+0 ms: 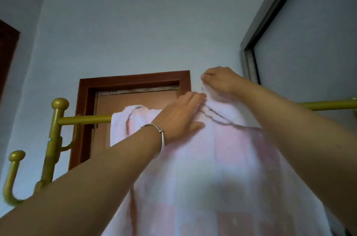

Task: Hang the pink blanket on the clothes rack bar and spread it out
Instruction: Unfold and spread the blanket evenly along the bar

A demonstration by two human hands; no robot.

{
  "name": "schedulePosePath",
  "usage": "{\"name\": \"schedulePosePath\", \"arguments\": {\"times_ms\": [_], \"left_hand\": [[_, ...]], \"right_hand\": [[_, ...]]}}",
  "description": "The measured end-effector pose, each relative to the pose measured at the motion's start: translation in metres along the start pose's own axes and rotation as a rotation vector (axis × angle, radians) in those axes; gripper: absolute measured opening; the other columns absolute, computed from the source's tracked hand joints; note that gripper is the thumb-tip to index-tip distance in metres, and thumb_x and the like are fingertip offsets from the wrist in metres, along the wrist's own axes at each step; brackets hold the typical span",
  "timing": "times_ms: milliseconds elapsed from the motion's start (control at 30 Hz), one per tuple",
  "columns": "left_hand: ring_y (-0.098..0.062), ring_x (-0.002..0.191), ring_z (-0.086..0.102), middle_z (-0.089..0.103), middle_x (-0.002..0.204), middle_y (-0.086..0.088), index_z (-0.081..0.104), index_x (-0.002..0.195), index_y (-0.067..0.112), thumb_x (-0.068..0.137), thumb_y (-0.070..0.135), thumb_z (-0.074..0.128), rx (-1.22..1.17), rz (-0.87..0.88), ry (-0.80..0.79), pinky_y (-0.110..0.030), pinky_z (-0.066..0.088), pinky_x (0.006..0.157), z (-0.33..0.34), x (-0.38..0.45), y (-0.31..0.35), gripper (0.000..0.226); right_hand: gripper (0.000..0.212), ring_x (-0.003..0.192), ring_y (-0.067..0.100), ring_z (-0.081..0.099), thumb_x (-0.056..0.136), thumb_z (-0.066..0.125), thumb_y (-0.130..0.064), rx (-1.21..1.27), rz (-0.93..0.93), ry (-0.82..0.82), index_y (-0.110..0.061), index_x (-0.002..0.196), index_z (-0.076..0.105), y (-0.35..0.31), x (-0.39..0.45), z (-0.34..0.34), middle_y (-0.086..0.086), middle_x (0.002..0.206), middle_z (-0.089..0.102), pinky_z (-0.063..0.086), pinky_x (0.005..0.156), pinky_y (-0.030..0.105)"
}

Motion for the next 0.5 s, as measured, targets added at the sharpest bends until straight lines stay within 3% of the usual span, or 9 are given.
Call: {"name": "schedulePosePath", "arguments": {"times_ms": [133, 200, 267, 367, 500], "left_hand": [[-0.034, 0.116, 0.044, 0.035, 0.144, -0.01, 0.029, 0.141, 0.028, 0.069, 0.048, 0.07, 0.118, 0.025, 0.034, -0.046, 0.043, 0.094, 0.016, 0.035, 0.039, 0.085], [-0.033, 0.112, 0.044, 0.04, 0.139, -0.011, 0.027, 0.142, 0.034, 0.071, 0.057, 0.062, 0.276, 0.079, 0.05, -0.043, 0.04, 0.088, 0.023, 0.049, 0.055, 0.083], [-0.031, 0.106, 0.044, 0.048, 0.126, -0.011, 0.032, 0.138, 0.038, 0.077, 0.052, 0.055, 0.339, 0.107, 0.08, -0.04, 0.036, 0.082, 0.026, 0.059, 0.064, 0.067], [-0.029, 0.101, 0.043, 0.051, 0.113, -0.011, 0.052, 0.119, 0.026, 0.082, 0.033, 0.053, 0.337, 0.111, 0.096, -0.037, 0.035, 0.075, 0.024, 0.073, 0.071, 0.038], [-0.032, 0.096, 0.049, 0.053, 0.106, -0.013, 0.06, 0.099, 0.013, 0.082, 0.035, 0.056, 0.186, 0.077, 0.086, -0.034, 0.033, 0.058, 0.017, 0.081, 0.071, 0.028]], "right_hand": [[0.035, 0.12, 0.03, 0.053, 0.092, 0.038, -0.007, 0.056, 0.078, 0.161, -0.005, 0.117, 0.063, 0.04, -0.032, -0.013, 0.015, 0.128, 0.061, 0.039, 0.104, 0.032], [0.036, 0.118, 0.032, 0.054, 0.088, 0.042, -0.005, 0.002, 0.147, 0.208, -0.009, 0.118, 0.061, 0.065, -0.051, -0.017, 0.015, 0.126, 0.062, 0.042, 0.103, 0.036], [0.037, 0.118, 0.032, 0.053, 0.086, 0.047, -0.006, -0.056, 0.232, 0.245, -0.012, 0.121, 0.058, 0.084, -0.063, -0.019, 0.014, 0.126, 0.062, 0.042, 0.101, 0.036], [0.034, 0.121, 0.032, 0.05, 0.087, 0.049, -0.015, -0.019, 0.392, 0.156, -0.015, 0.121, 0.057, 0.107, -0.081, -0.023, 0.012, 0.129, 0.059, 0.041, 0.103, 0.038], [0.049, 0.117, 0.029, 0.054, 0.081, 0.055, -0.03, 0.076, 0.301, -0.098, -0.013, 0.127, 0.051, 0.107, -0.098, -0.021, 0.011, 0.129, 0.058, 0.044, 0.1, 0.035]]}}
Point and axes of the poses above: each hand's wrist, its own x-axis towards the middle knuckle, its own z-axis out of the palm, y = z × x, the point moved 2 cm from there along x, towards the middle knuckle
